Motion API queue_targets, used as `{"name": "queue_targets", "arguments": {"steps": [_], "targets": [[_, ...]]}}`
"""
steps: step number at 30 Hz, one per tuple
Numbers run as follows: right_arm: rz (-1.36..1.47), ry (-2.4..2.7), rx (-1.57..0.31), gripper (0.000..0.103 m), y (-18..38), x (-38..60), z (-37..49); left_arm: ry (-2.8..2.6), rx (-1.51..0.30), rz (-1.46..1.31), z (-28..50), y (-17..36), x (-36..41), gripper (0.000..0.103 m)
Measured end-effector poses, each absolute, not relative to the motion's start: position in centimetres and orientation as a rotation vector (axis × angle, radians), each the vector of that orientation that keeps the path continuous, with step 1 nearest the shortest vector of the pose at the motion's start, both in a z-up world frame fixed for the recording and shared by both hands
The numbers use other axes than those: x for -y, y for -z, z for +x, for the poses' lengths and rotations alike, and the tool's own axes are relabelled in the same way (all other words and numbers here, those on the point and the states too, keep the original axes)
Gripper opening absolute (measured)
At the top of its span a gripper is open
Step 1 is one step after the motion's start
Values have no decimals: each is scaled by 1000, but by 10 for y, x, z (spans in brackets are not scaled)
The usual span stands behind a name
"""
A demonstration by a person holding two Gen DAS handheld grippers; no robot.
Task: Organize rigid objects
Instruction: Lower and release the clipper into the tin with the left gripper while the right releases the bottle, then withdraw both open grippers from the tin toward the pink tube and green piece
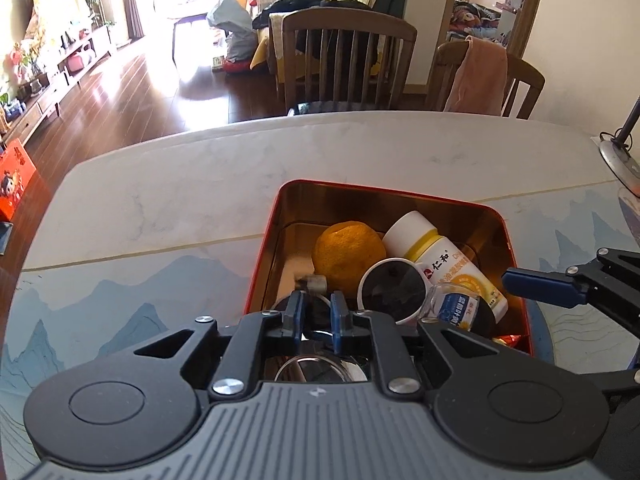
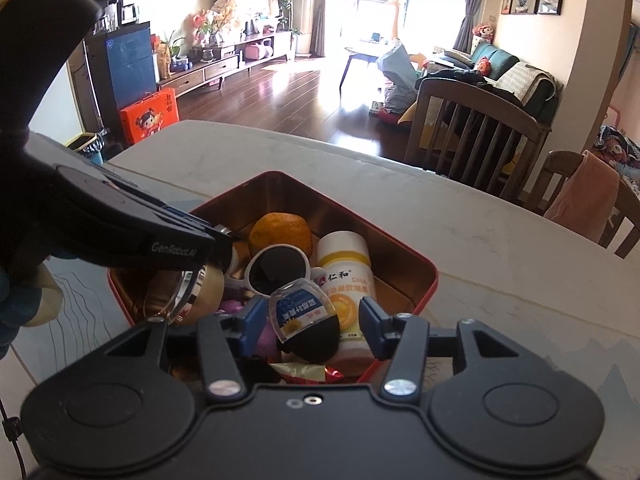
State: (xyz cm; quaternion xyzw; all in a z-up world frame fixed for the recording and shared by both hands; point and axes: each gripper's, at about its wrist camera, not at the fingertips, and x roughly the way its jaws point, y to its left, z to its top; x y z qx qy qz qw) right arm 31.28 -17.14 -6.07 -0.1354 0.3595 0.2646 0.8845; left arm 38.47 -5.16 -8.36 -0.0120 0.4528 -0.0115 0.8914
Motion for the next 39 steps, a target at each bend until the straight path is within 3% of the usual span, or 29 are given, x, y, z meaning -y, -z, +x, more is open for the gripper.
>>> {"name": "queue_targets", "arguments": {"steps": [8, 12, 18, 22, 26, 39], "targets": [[-208, -528, -740, 54, 45, 182, 295, 32, -898, -13, 363, 66, 52, 14], [-183, -524, -722, 60, 35, 186, 280, 43, -876, -2, 346, 56, 51, 15], [-155, -508, -697, 63, 21, 188, 260, 62, -836, 1, 320, 42, 47, 34], [-144, -501, -682, 66, 14, 189, 246, 73, -805, -6, 301, 33, 43, 58], [-135, -493, -672, 71, 11, 189, 232, 90, -789, 3, 284, 28, 41, 60], [-125, -472, -672, 100, 23, 191, 190, 110, -786, 4, 238, 30, 32, 74]]}}
